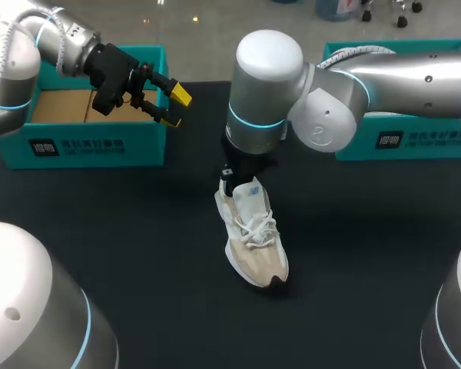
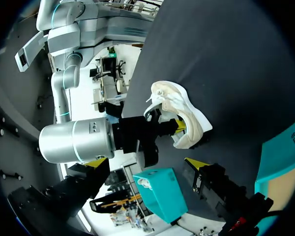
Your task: Take the shoe out of the shoebox, open the shoe tongue, remove and reinsert the insole, then place the shoe into the shoebox
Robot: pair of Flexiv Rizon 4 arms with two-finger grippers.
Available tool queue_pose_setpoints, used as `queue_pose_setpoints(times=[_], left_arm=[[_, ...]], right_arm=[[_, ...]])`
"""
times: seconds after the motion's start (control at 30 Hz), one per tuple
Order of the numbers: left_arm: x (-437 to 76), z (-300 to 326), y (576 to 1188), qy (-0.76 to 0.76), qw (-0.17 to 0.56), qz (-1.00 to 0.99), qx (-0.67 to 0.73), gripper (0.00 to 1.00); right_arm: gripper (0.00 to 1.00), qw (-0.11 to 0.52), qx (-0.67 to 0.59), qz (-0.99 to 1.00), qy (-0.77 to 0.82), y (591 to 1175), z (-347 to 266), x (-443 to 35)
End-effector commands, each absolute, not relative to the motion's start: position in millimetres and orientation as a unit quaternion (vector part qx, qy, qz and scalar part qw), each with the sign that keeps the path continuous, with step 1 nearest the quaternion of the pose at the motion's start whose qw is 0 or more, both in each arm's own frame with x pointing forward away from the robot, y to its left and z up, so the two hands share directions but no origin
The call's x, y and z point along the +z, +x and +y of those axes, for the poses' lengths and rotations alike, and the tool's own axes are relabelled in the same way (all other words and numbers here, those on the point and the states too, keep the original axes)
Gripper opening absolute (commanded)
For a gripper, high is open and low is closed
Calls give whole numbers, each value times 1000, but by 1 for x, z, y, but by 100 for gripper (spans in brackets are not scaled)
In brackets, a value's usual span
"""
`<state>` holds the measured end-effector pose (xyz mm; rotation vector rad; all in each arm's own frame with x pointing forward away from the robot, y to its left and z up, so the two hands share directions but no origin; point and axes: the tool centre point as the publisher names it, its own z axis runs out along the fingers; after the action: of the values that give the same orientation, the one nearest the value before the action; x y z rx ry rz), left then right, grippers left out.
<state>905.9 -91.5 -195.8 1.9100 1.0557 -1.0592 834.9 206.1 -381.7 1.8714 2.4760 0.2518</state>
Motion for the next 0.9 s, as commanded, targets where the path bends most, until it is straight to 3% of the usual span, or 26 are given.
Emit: queue_pose_setpoints(times=[0.03,0.5,0.9], left_arm=[[-196,-91,906,738,350,407,-408,100],[-196,-91,906,738,350,407,-408,100],[-196,-91,906,738,350,407,-408,100]], right_arm=[[0,14,70,796,601,838,213,-394],[0,31,99,789,606,842,218,-375],[0,18,91,790,605,851,223,-406]])
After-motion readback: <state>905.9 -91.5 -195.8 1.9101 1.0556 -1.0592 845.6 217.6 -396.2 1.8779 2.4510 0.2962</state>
